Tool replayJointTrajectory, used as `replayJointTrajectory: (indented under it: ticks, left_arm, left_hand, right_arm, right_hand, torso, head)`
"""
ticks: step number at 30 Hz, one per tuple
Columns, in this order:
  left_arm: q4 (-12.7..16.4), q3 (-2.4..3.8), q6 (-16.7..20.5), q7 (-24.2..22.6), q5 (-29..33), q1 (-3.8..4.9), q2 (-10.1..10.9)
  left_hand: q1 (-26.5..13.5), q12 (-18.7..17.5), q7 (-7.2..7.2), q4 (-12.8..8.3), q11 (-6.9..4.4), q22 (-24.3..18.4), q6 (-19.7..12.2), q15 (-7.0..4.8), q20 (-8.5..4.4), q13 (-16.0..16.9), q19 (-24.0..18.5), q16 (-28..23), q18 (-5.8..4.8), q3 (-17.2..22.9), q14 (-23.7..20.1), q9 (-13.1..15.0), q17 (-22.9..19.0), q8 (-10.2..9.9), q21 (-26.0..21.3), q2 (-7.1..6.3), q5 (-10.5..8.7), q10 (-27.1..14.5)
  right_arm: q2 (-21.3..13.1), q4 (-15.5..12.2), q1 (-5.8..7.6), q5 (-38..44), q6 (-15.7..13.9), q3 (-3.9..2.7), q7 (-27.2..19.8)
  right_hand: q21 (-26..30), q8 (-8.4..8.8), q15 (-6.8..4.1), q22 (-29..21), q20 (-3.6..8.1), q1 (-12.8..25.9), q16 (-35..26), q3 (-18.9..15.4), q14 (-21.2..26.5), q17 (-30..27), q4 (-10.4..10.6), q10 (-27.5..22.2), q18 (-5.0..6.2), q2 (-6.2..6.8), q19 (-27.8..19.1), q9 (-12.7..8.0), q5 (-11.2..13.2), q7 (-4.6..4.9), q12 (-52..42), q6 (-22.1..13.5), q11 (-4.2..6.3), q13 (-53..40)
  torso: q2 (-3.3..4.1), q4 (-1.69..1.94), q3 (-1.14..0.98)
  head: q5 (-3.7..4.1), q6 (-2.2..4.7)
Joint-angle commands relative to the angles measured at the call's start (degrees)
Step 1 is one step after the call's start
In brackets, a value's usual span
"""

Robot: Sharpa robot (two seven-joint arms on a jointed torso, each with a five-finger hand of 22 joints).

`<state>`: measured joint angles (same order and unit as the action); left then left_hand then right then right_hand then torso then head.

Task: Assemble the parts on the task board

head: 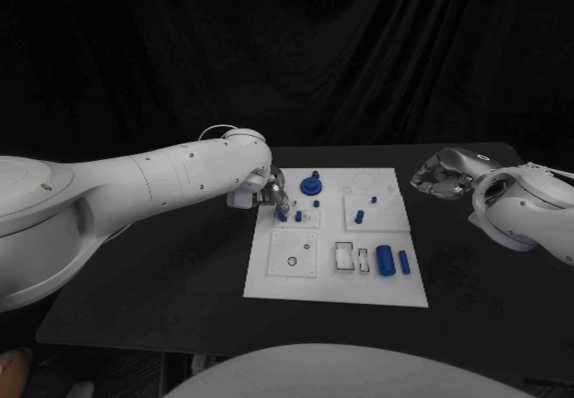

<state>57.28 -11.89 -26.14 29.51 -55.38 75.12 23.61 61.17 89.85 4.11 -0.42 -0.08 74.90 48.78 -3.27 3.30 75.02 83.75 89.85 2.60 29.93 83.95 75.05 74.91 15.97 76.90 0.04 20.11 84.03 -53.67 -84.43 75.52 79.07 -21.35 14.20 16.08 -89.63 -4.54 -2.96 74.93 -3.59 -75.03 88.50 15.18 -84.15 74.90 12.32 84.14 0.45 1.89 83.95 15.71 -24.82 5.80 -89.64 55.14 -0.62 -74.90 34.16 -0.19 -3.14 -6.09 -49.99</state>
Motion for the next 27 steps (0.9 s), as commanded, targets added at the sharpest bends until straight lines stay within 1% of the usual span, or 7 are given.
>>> replayJointTrajectory:
  ticks: [1, 3, 8, 12, 17, 19, 27]
  left_arm:
    - [0.01, -0.19, -0.50, -0.17, 0.23, -0.63, -0.17]
    - [-0.04, -0.19, -0.12, -0.36, 0.23, -0.71, -0.19]
    - [-0.15, -0.19, 0.89, -0.82, 0.22, -0.84, -0.22]
    - [-0.17, -0.19, 1.94, -1.37, 0.22, -0.90, -0.27]
    - [-0.10, -0.19, 2.47, -1.62, 0.22, -0.94, -0.33]
    - [-0.08, -0.19, 2.63, -1.69, 0.22, -0.94, -0.35]
    - [-0.05, -0.19, 2.91, -1.61, 0.22, -0.96, -0.39]
  left_hand:
    - [-0.30, 0.15, -0.28, -3.53, -0.27, 10.94, -0.09, -0.03, -0.21, 14.98, 0.12, 0.15, 0.55, 4.03, 6.05, 0.56, 15.09, -0.28, -0.34, 0.43, -0.34, 5.97]
    - [-0.42, 0.15, -0.26, -3.45, -0.26, 10.90, -0.08, -0.02, -0.22, 14.98, 0.05, 0.15, 0.58, 4.02, 6.05, 0.48, 15.09, -0.42, -0.49, 0.56, -0.58, 5.97]
    - [-0.44, 0.15, -0.26, -3.42, -0.26, 10.89, -0.07, -0.02, -0.22, 14.98, 0.02, 0.15, 0.58, 4.04, 6.05, 0.45, 15.09, -0.48, -0.53, 0.66, -0.68, 5.97]
    - [-0.45, 0.15, -0.26, -3.41, -0.26, 10.85, -0.08, -0.02, -0.22, 14.98, -0.03, 0.15, 0.61, 4.05, 6.05, 0.44, 15.09, -0.50, -0.64, 0.70, -0.73, 5.97]
    - [-0.45, 0.15, -0.26, -3.41, -0.26, 10.85, -0.07, -0.02, -0.22, 14.98, -0.04, 0.15, 0.61, 4.07, 6.05, 0.43, 15.09, -0.52, -0.65, 0.73, -0.74, 5.97]
    - [-0.45, 0.15, -0.26, -3.41, -0.26, 10.85, -0.07, -0.02, -0.22, 14.98, -0.04, 0.15, 0.61, 4.07, 6.05, 0.43, 15.09, -0.52, -0.65, 0.73, -0.74, 5.97]
    - [-0.50, 0.15, -0.25, -3.38, -0.25, 10.85, -0.04, -0.01, -0.22, 14.98, -0.04, 0.15, 0.61, 4.05, 6.05, 0.41, 15.09, -0.56, -0.66, 0.76, -0.77, 5.97]
  right_arm:
    - [0.04, 0.02, -0.05, 0.18, 0.64, -0.03, 1.11]
    - [0.05, 0.03, -0.05, 0.18, 0.71, -0.03, 1.14]
    - [0.04, 0.03, -0.05, 0.18, 0.86, -0.03, 1.19]
    - [0.02, 0.04, -0.05, 0.18, 0.99, -0.03, 1.23]
    - [0.07, 0.09, -0.06, 0.18, 1.14, -0.03, 1.29]
    - [0.08, 0.11, -0.06, 0.18, 1.18, -0.03, 1.31]
    - [0.09, 0.24, -0.06, 0.18, 1.30, -0.03, 1.38]
  right_hand:
    - [0.07, 0.33, -0.06, 14.90, 0.23, -0.53, -0.03, 0.38, -5.40, 13.20, -0.04, 5.86, -0.32, -0.15, 5.78, -0.04, -0.33, 0.24, -0.36, -0.14, -0.09, -15.10]
    - [0.07, 0.33, -0.06, 14.90, 0.23, -0.53, -0.03, 0.38, -5.40, 13.20, -0.04, 5.86, -0.32, -0.15, 5.78, -0.04, -0.33, 0.24, -0.36, -0.14, -0.09, -15.10]
    - [0.17, 0.28, 0.00, 14.86, 0.20, -0.45, -0.11, 0.39, -5.38, 13.11, -0.04, 5.86, -0.29, -0.10, 5.71, -0.02, -0.26, 0.28, -0.36, -0.04, -0.18, -15.10]
    - [0.17, 0.28, 0.00, 14.86, 0.20, -0.45, -0.11, 0.39, -5.38, 13.11, -0.04, 5.86, -0.29, -0.10, 5.71, -0.02, -0.26, 0.28, -0.36, -0.04, -0.18, -15.10]
    - [0.17, 0.28, 0.00, 14.86, 0.20, -0.45, -0.11, 0.39, -5.38, 13.11, -0.04, 5.86, -0.29, -0.10, 5.71, -0.02, -0.26, 0.28, -0.36, -0.04, -0.18, -15.10]
    - [0.17, 0.28, 0.00, 14.86, 0.20, -0.45, -0.11, 0.39, -5.38, 13.11, -0.04, 5.86, -0.29, -0.10, 5.71, -0.02, -0.26, 0.28, -0.36, -0.04, -0.18, -15.10]
    - [0.20, 0.28, 0.01, 14.84, 0.20, -0.43, -0.12, 0.39, -5.37, 13.09, -0.03, 5.86, -0.28, -0.10, 5.69, -0.02, -0.25, 0.29, -0.36, -0.04, -0.20, -15.10]
  torso:
    - [-0.02, -0.04, -0.01]
    - [-0.02, -0.05, 0.01]
    - [0.00, -0.06, -0.02]
    - [0.05, -0.02, 0.00]
    - [0.05, -0.03, 0.03]
    - [0.03, -0.03, 0.05]
    - [0.02, 0.05, 0.02]
  head:
    - [-0.07, -0.01]
    - [-0.03, -0.01]
    - [0.03, -0.01]
    - [0.04, -0.01]
    - [-0.03, -0.01]
    - [0.07, -0.01]
    - [0.15, -0.01]
